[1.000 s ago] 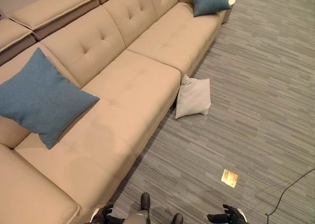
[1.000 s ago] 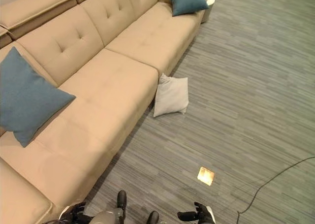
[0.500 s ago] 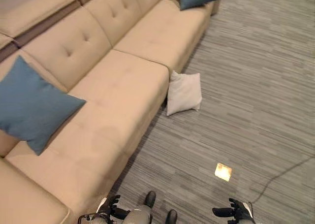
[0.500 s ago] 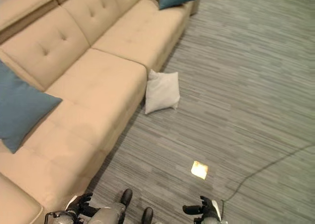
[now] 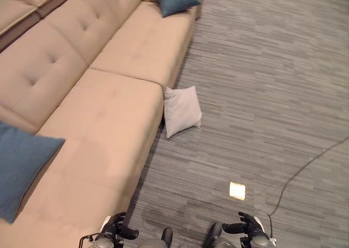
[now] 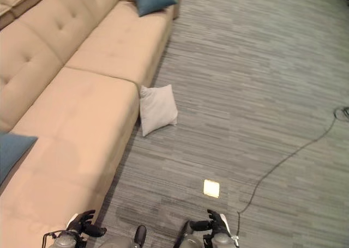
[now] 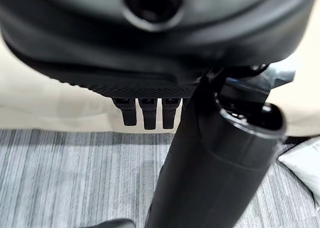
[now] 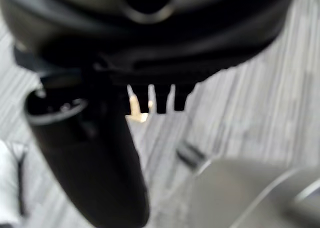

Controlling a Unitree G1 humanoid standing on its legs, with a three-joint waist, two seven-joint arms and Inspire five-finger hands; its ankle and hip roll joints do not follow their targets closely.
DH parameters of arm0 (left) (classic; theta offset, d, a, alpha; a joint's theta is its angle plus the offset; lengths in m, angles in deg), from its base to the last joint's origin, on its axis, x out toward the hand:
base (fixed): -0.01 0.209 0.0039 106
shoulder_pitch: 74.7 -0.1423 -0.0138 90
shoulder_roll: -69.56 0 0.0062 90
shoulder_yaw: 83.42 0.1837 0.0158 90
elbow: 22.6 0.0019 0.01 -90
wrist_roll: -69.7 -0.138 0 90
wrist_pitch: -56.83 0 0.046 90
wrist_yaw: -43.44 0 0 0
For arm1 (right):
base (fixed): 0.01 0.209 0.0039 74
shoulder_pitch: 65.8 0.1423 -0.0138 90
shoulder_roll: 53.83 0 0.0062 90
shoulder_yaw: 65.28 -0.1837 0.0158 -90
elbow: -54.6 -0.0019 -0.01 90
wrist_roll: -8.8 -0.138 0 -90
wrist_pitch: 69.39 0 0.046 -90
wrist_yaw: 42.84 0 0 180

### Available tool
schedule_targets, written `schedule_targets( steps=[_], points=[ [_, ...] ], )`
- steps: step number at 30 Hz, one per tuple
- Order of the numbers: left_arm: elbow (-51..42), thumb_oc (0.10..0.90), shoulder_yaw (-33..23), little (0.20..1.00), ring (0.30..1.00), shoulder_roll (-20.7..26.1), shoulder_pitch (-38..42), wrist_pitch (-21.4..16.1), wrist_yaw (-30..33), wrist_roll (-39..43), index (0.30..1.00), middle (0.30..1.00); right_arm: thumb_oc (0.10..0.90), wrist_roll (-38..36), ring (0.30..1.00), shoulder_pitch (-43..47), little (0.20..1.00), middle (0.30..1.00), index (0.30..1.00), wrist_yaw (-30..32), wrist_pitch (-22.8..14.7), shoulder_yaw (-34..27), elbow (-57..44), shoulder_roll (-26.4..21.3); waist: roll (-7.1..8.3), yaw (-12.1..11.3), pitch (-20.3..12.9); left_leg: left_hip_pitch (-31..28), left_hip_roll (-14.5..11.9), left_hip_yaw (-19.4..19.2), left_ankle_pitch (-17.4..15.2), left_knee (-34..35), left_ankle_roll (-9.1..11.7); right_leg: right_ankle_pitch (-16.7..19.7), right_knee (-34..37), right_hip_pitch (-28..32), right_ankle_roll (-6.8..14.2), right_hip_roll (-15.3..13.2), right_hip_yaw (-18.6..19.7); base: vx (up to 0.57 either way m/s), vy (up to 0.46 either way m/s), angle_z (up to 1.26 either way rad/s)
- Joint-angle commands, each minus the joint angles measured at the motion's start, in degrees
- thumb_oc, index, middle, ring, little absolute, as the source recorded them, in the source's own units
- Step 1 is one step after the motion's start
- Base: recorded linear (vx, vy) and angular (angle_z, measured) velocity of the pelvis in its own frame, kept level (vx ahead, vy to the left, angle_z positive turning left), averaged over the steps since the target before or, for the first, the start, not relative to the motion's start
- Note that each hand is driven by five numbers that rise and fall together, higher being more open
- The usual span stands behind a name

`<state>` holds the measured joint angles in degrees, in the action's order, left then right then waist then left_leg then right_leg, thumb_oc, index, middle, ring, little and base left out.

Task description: Pick up all the scattered cushions and arrange them neatly on the sofa.

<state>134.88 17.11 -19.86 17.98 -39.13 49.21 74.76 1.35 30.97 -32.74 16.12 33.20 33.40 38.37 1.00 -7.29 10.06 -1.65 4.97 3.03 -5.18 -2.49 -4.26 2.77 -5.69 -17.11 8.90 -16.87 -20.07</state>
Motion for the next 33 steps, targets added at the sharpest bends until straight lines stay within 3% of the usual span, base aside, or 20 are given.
schedule_targets(
  steps=[1, 4, 6, 7, 9, 10, 12, 13, 14, 15, 19, 21, 24, 26, 29, 30, 32, 33],
  points=[
    [-1.7, 0.800, -0.3, 0.900, 0.900, -0.1, 0.3, -3.1, 0.8, 0.7, 0.900, 0.900, 0.800, 1.1, 0.900, -1.4, 0.900, 0.900, 0.900, 1.8, -1.1, -0.6, -0.9, -3.7, 0.84, -0.9, -3.0, -3.9, -4.9, 4.1, -7.6, -3.5, 3.6, 3.3, -0.9, 3.2, 0.2, 5.1, 1.9, 0.37, -0.144, 0.30],
    [-1.8, 0.800, -0.3, 0.900, 0.900, -0.9, -0.1, -3.0, 0.8, 1.9, 0.900, 0.900, 0.800, 0.0, 0.900, -3.5, 0.900, 0.900, 0.900, 2.3, -1.5, -1.2, -1.0, -3.3, 0.69, 0.0, -4.1, -3.1, -7.8, 4.2, -4.3, -9.1, 5.7, 1.9, 0.6, 6.3, -1.8, 8.5, 1.5, 0.31, -0.236, 0.44],
    [-2.5, 0.800, 0.3, 0.900, 0.900, -1.3, 0.5, -2.9, 0.7, 2.4, 0.900, 0.900, 0.800, -1.4, 0.900, -3.7, 0.900, 0.900, 0.900, 2.7, -2.1, -1.5, -1.1, -3.4, 1.05, 0.0, -3.4, 2.2, -9.1, 3.5, -0.7, -18.9, 6.3, 0.7, 2.3, 8.7, -3.3, 9.7, 1.3, 0.12, -0.222, 0.43],
    [-2.5, 0.800, 0.3, 0.900, 0.900, -1.2, 0.5, -2.9, 0.7, 2.4, 0.900, 0.900, 0.800, -1.4, 0.900, -3.6, 0.900, 0.900, 0.900, 2.7, -2.1, -1.5, -1.1, -3.3, 1.29, 0.2, -3.5, 2.6, -8.9, 3.7, -0.5, -18.8, 6.3, 0.8, 2.4, 8.5, -3.3, 9.4, 1.2, 0.06, -0.168, 0.06],
    [-3.3, 0.800, 1.1, 0.900, 0.900, -1.6, 1.4, -2.7, 0.5, 2.9, 0.900, 0.900, 0.800, -2.5, 0.900, -3.6, 0.900, 0.900, 0.900, 3.4, -2.1, -1.8, -0.9, -3.7, 2.26, 0.0, -2.2, 9.1, -10.3, 1.1, 3.5, -29.2, 6.1, -1.0, 4.5, 11.6, -5.7, 10.8, 0.7, 0.14, -0.258, -0.14],
    [-3.7, 0.800, 1.3, 0.900, 0.900, -1.7, 1.6, -2.8, 0.4, 3.0, 0.900, 0.900, 0.800, -2.6, 0.900, -3.6, 0.900, 0.900, 0.900, 3.3, -2.0, -1.8, -0.7, -3.8, 2.11, -0.4, -1.6, 10.9, -10.3, 0.5, 2.1, -30.8, 5.9, -1.5, 5.1, 12.5, -5.9, 11.4, 1.1, 0.18, -0.214, -0.09],
    [-3.9, 0.800, 1.9, 0.900, 0.900, -2.2, 2.1, -2.8, 0.4, 3.1, 0.900, 0.900, 0.800, -2.7, 0.900, -3.5, 0.900, 0.900, 0.900, 3.4, -2.1, -1.6, -0.7, -4.1, 2.42, -0.9, -1.2, 13.7, -7.7, 0.4, -0.2, -29.1, 5.7, -2.1, 6.0, 13.9, -5.6, 11.7, 1.6, 0.14, -0.057, 0.10],
    [-3.9, 0.800, 1.9, 0.900, 0.900, -2.1, 2.1, -2.8, 0.4, 3.1, 0.900, 0.900, 0.800, -2.7, 0.900, -3.4, 0.900, 0.900, 0.900, 3.4, -2.1, -1.6, -0.7, -4.0, 2.72, -0.7, -1.4, 13.9, -7.3, 0.5, 0.2, -28.7, 5.7, -2.1, 6.0, 13.6, -5.5, 11.4, 1.5, 0.15, -0.028, 0.03],
    [-4.1, 0.800, 2.2, 0.900, 0.900, -2.3, 2.3, -2.9, 0.4, 3.0, 0.900, 0.900, 0.800, -2.7, 0.900, -3.4, 0.900, 0.900, 0.900, 3.4, -2.2, -1.6, -0.9, -4.3, 2.98, -1.0, -1.1, 15.3, -5.6, -0.4, -1.8, -25.5, 5.3, -2.5, 6.6, 14.5, -5.1, 11.5, 1.5, 0.20, -0.002, -0.08],
    [-4.1, 0.800, 2.3, 0.900, 0.900, -2.6, 2.5, -2.9, 0.4, 2.9, 0.900, 0.900, 0.800, -2.3, 0.900, -3.5, 0.900, 0.900, 0.900, 3.6, -2.4, -1.3, -1.0, -4.4, 2.66, -1.6, -0.9, 16.0, -4.2, -1.8, -1.8, -19.2, 5.4, -3.2, 7.0, 15.6, -4.7, 12.2, 1.6, 0.26, 0.004, -0.22],
    [-4.3, 0.800, 2.2, 0.900, 0.900, -2.1, 2.0, -3.1, 0.1, 2.8, 0.900, 0.900, 0.800, -2.0, 0.900, -3.3, 0.900, 0.900, 0.900, 3.7, -2.3, -0.8, -1.4, -4.2, 1.96, -3.5, -1.1, 19.6, -1.3, -2.7, 5.8, -9.7, 5.9, -5.0, 7.5, 18.1, -5.0, 15.3, 3.1, 0.20, 0.032, 0.01],
    [-4.3, 0.800, 2.1, 0.900, 0.900, -1.9, 1.9, -3.1, -0.1, 2.9, 0.900, 0.900, 0.800, -1.9, 0.900, -3.4, 0.900, 0.900, 0.900, 3.7, -2.2, -0.7, -1.4, -4.0, 1.99, -4.0, -1.0, 19.7, -1.2, -3.2, 6.6, -9.0, 6.0, -5.4, 7.5, 19.0, -5.1, 15.9, 3.7, 0.19, 0.040, -0.16],
    [-3.4, 0.800, 0.5, 0.900, 0.900, -1.2, 0.1, -2.9, -0.6, 3.2, 0.900, 0.900, 0.800, -0.1, 0.900, -3.5, 0.900, 0.900, 0.900, 2.9, -2.2, 0.4, -1.4, -3.2, 3.39, -5.6, -2.5, 16.1, 0.3, -0.2, 5.6, -6.8, 4.6, -7.6, 4.3, 20.0, -4.5, 16.0, 4.4, 0.26, 0.071, -0.64],
    [-3.1, 0.800, 0.0, 0.900, 0.900, -0.6, -0.2, -2.6, -0.7, 3.0, 0.900, 0.900, 0.800, 0.4, 0.900, -2.9, 0.900, 0.900, 0.900, 2.3, -2.2, 0.7, -1.8, -2.5, 3.98, -6.4, -2.7, 14.3, 0.0, -0.5, 4.4, -6.9, 3.6, -8.2, -1.3, 19.4, -3.5, 15.0, 4.1, 0.18, 0.091, -0.15],
    [-3.4, 0.800, -0.2, 0.900, 0.900, 0.1, -0.2, -2.5, -0.9, 2.9, 0.900, 0.900, 0.800, 0.4, 0.900, -2.1, 0.900, 0.900, 0.900, 1.7, -2.1, 0.6, -1.9, -2.4, 3.52, -6.1, -2.5, 12.8, -0.4, 0.0, 3.7, -6.8, 2.5, -6.9, -9.8, 16.1, -1.4, 13.2, 3.4, 0.10, 0.098, -0.02],
    [-3.3, 0.800, 0.0, 0.900, 0.900, 0.6, 0.2, -2.7, -0.7, 2.6, 0.900, 0.900, 0.800, 0.3, 0.900, -0.8, 0.900, 0.900, 0.900, 1.3, -2.2, 0.6, -2.4, -2.2, 1.83, -4.8, -1.8, 10.6, -0.8, 1.4, 2.9, -6.1, 1.1, -4.1, -19.3, 10.6, 0.4, 11.0, 3.5, 0.12, 0.134, -0.06],
    [-3.3, 0.800, 0.0, 0.900, 0.900, 0.6, 0.2, -2.7, -0.7, 2.6, 0.900, 0.900, 0.800, 0.3, 0.900, -0.8, 0.900, 0.900, 0.900, 1.3, -2.2, 0.7, -2.4, -2.2, 1.87, -4.8, -1.8, 10.6, -0.7, 1.4, 2.9, -6.1, 1.1, -4.2, -19.5, 10.5, 0.4, 10.9, 3.5, 0.11, 0.058, 0.12],
    [-3.5, 0.800, 0.1, 0.900, 0.900, 0.5, 0.2, -2.8, -0.5, 3.0, 0.900, 0.900, 0.800, 0.0, 0.900, -0.7, 0.900, 0.900, 0.900, 1.0, -2.4, 0.8, -2.8, -2.3, 1.33, -4.1, -2.0, 8.8, -0.6, 2.7, 2.5, -4.5, 0.8, -4.6, -17.2, 8.9, -0.7, 10.3, 4.1, 0.12, 0.007, 0.38]
  ],
)
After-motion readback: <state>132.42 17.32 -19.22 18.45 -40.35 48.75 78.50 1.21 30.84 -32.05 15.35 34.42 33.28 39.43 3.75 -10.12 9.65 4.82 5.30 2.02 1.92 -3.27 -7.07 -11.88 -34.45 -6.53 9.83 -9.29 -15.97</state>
